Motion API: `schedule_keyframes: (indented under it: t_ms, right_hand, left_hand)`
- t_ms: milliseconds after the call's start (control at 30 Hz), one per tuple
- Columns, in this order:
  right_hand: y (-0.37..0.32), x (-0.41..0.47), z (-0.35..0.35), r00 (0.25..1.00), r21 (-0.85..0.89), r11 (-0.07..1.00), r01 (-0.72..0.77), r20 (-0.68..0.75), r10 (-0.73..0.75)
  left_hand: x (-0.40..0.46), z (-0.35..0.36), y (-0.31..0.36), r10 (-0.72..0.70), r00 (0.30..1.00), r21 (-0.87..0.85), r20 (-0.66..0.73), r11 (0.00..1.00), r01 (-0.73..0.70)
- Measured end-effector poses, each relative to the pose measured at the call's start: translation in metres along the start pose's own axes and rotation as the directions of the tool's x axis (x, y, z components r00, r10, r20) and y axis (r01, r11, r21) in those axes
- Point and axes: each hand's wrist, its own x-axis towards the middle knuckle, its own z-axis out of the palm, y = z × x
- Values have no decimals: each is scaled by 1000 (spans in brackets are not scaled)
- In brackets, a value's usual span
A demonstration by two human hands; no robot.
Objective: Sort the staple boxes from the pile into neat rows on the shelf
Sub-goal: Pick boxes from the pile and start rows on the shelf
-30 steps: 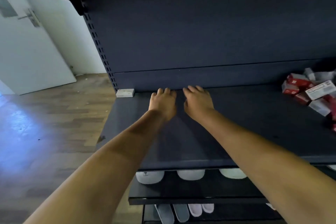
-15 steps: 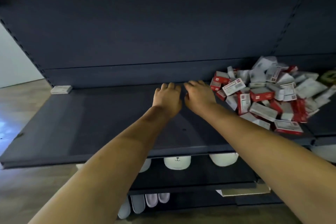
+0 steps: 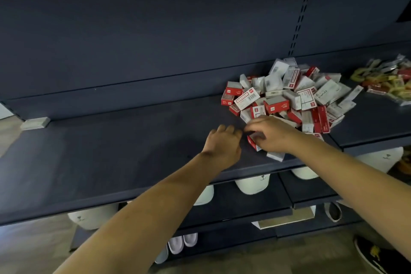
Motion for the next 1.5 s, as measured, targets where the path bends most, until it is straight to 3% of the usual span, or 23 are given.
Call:
schedule_keyframes:
  t_ms: [167, 500, 767, 933, 1100, 1267, 1400, 1500]
  right_hand:
    - [16, -8, 7, 990, -43, 999, -7, 143, 13]
    - [23, 2, 18, 999, -66, 998, -13, 43, 16]
    - [19, 14, 13, 990, -179, 984, 10, 141, 16]
    - [17, 15, 11, 990, -156, 988, 20, 138, 2]
    - [12, 20, 7, 996, -49, 999, 14, 93, -9]
    - [-5, 25, -2, 1000, 209, 978, 22, 3, -23]
    - [-28, 25, -7, 997, 507, 862, 25, -72, 13]
    - [-42, 27, -2, 997, 686, 727, 29, -70, 27]
  left_hand:
    - [2, 3, 10, 12, 1000, -2, 10, 1000, -12]
    - [-3, 7, 9, -16, 998, 10, 61, 1000, 16]
    - [-7, 7, -4, -32, 997, 1, 66, 999, 32]
    - [-8, 7, -12, -29, 998, -18, 52, 999, 30]
    - [-6, 3, -21, -29, 999, -85, 19, 996, 31]
    - [-10, 2, -37, -75, 997, -350, 6, 934, 72]
    - [-21, 2, -49, -114, 994, -541, 6, 835, 99]
    - [-30, -2, -55, -146, 987, -623, -70, 779, 71]
